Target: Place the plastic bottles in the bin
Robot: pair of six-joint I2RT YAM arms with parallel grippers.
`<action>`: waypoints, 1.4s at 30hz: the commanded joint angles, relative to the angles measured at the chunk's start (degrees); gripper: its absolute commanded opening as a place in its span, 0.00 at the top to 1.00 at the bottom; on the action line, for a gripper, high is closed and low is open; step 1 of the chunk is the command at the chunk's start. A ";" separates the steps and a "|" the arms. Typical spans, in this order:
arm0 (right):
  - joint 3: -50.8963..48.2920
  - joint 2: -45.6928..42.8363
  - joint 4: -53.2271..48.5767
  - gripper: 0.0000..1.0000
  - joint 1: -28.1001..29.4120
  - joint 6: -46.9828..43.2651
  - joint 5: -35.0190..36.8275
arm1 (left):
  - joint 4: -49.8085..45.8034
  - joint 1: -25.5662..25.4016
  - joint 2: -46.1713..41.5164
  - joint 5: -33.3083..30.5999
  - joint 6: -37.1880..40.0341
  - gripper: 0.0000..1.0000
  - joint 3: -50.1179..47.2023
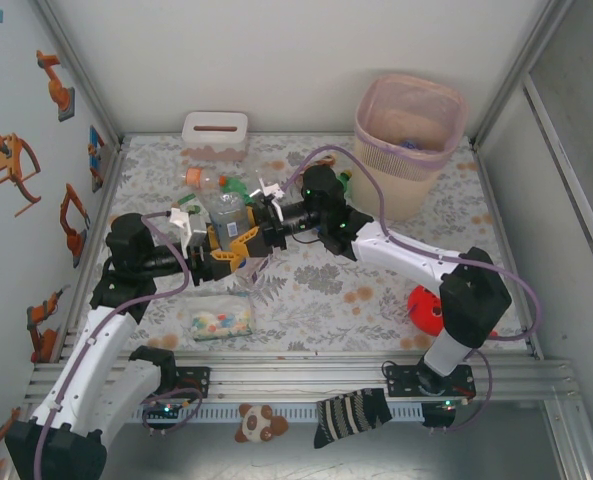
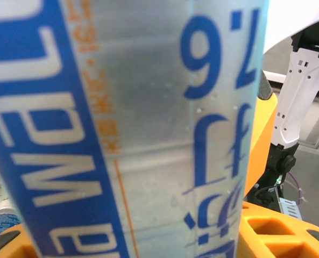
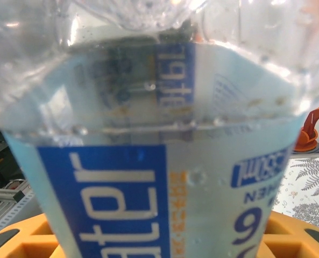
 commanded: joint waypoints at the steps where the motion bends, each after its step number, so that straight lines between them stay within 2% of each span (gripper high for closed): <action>1: 1.44 -0.66 3.69 0.57 0.61 1.34 -2.23 | -0.55 0.31 -0.17 -0.11 1.71 0.44 0.55; 6: 1.72 -1.73 2.94 0.58 0.51 1.10 -1.79 | -0.73 0.53 -0.81 -1.46 1.90 0.32 0.37; 9: 2.01 -3.08 0.91 0.59 0.33 0.09 -0.88 | -0.77 0.69 -1.34 -2.17 1.99 0.30 0.27; 11: 2.65 -4.29 -3.11 0.59 0.02 -2.30 -0.10 | -0.87 0.77 -1.55 -2.35 2.02 0.29 0.23; 16: 6.39 -8.58 -20.70 0.60 -1.76 -12.80 5.52 | -0.98 0.88 -1.55 -2.64 2.06 0.27 0.30; 20: 7.75 -11.70 -26.75 0.62 -4.84 -14.46 11.92 | -0.75 0.97 -1.32 -2.71 1.81 0.27 0.23; 26: 12.71 -15.31 -35.98 0.64 -11.77 -11.84 23.63 | -0.99 0.97 -1.14 -3.92 1.42 0.27 0.24; 32: 20.64 -15.61 -44.77 0.65 -22.17 -5.76 32.99 | -1.43 0.97 0.21 -6.22 0.20 0.25 0.54; 37: 27.07 -13.54 -51.10 0.67 -29.65 -2.95 41.00 | -3.61 1.14 -0.29 -10.23 1.00 0.23 1.27; 42: 34.31 -8.56 -56.73 0.70 -37.07 4.25 47.00 | -5.50 1.32 -0.45 -13.47 1.26 0.20 1.70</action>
